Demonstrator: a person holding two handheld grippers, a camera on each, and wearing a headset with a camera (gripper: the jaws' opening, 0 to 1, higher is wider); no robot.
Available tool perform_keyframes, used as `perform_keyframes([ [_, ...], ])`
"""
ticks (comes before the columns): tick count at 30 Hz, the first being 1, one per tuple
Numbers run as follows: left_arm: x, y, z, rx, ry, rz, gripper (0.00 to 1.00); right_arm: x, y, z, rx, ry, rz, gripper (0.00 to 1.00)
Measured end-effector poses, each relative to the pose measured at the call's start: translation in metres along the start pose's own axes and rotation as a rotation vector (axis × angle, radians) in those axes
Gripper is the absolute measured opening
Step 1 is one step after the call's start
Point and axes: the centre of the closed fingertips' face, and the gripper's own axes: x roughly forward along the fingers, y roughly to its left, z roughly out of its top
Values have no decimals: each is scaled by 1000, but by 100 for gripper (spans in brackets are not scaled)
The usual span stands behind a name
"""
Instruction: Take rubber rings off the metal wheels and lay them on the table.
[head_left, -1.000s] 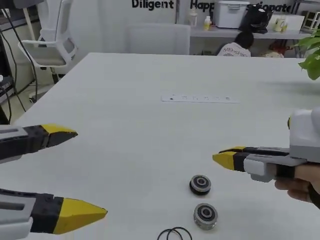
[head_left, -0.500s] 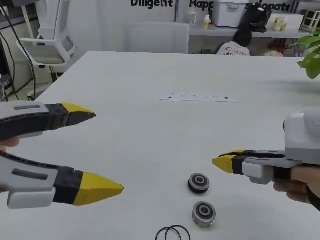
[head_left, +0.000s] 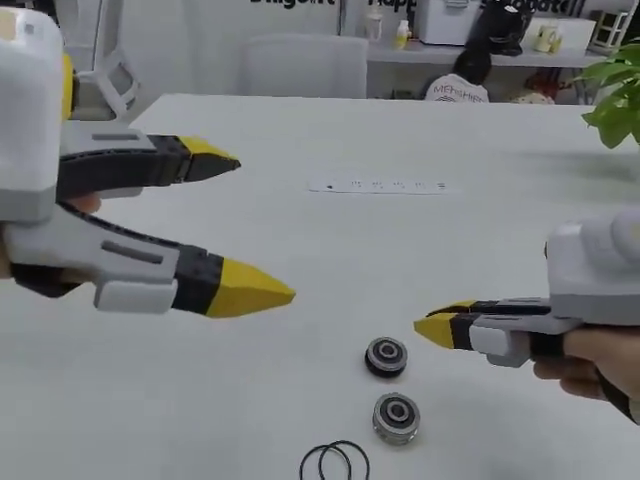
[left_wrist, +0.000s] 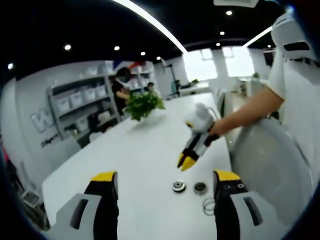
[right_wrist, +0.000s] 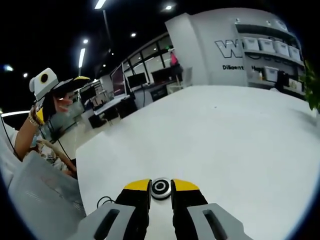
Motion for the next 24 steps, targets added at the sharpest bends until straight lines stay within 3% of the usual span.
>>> perform_keyframes([
  [11,51,1,17,45,-29,-76,73,-1,-7,-10,18,18,-11,13],
  [17,85,4,27,41,-89,-79,66,0,-10,-14,25,28,-12,13],
  [21,108,1,25,37,-108,-91,62,-1,-10,-15,29,24,-13,13],
  [24,122,0,16,40,-93,-98,60,-1,-12,-16,32,28,-16,13],
])
